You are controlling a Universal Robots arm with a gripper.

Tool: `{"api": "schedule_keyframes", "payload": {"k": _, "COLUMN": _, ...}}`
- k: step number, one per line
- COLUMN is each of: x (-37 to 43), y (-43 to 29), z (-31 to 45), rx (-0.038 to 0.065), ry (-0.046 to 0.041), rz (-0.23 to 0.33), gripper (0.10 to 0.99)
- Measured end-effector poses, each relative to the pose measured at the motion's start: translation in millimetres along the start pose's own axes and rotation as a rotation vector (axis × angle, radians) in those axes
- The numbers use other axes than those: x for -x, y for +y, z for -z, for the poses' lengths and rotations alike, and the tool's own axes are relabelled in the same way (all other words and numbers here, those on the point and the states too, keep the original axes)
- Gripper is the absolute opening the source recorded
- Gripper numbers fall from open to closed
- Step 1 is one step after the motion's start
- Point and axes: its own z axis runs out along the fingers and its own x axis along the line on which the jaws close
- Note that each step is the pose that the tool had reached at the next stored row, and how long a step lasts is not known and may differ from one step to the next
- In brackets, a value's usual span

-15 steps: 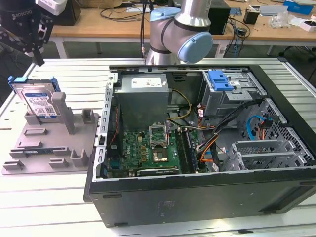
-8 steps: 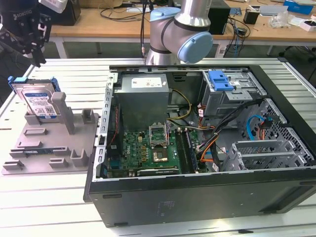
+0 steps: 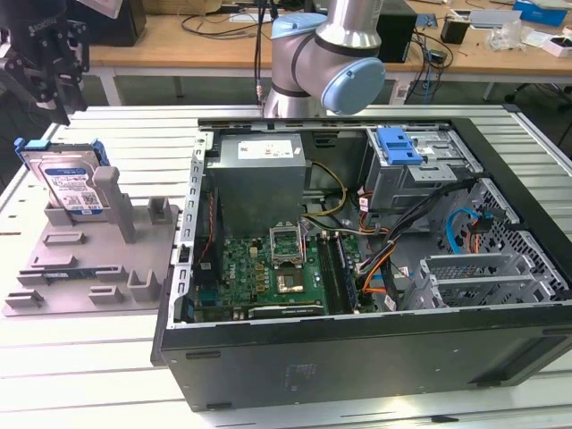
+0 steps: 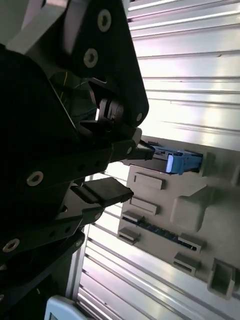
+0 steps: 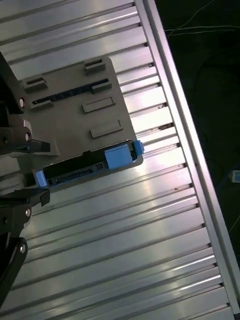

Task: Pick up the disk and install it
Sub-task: 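Pick up the disk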

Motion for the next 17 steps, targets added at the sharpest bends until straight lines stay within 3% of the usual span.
{"api": "schedule_keyframes", "payload": {"k": 3, "x": 0.3, "y": 0.1, "z": -0.2, "rx": -0.002, "ry": 0.0037, "rz": 0.086, "gripper": 0.435}}
{"api": "schedule_keyframes", "payload": {"k": 4, "x": 0.5, "y": 0.1, "z": -0.2, "rx": -0.002, "ry": 0.0051, "rz": 0.119, "gripper": 0.498}}
{"api": "schedule_keyframes", "payload": {"k": 7, "x": 1.2, "y": 0.6, "z": -0.2, "rx": -0.004, "ry": 0.0124, "rz": 0.162, "gripper": 0.498}}
{"api": "schedule_keyframes", "payload": {"k": 14, "x": 1.1, "y": 1.1, "z": -0.3, "rx": -0.005, "ry": 0.0125, "rz": 0.163, "gripper": 0.498}}
{"api": "schedule_keyframes", "payload": {"k": 17, "x": 2.2, "y": 3.2, "z": -1.0, "rx": -0.015, "ry": 0.0114, "rz": 0.174, "gripper": 0.498}}
